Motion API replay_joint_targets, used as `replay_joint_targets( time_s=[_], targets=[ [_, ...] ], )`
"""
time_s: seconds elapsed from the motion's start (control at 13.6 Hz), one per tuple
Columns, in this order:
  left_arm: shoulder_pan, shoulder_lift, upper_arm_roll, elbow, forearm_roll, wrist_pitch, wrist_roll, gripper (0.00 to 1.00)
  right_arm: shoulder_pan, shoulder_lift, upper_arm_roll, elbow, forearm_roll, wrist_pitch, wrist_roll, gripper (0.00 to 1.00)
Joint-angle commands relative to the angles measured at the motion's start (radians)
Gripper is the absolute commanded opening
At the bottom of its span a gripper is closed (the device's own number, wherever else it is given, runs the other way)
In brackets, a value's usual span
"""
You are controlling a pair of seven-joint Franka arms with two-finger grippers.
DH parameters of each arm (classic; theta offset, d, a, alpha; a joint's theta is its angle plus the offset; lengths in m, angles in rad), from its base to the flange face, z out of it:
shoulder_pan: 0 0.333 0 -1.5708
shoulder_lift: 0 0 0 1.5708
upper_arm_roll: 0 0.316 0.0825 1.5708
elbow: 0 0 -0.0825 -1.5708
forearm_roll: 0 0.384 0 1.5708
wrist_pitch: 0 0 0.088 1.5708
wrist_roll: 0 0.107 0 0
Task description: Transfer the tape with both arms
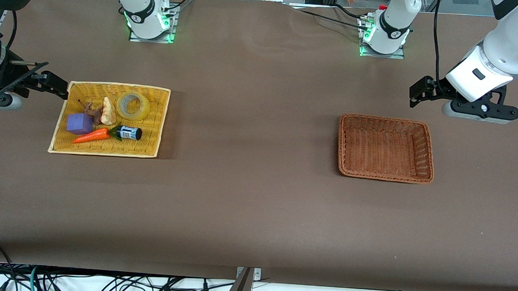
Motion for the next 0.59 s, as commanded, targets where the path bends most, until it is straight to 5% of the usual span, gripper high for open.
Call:
replay_joint_targets(
  time_s=[0.0,0.51],
  targets=[
    [0.001,-0.003,-0.002,0.018,0.027,-0.023,0.006,1.0,-0.003,0.001,-0.003,0.005,-0.013,-0.012,-0.011,1.0],
    [0.001,-0.003,-0.01,0.019,0.027,-0.025,0.006,1.0,-0.002,0.02,-0.003,-0.006,-0.013,0.01,0.003,1.0]
  ],
)
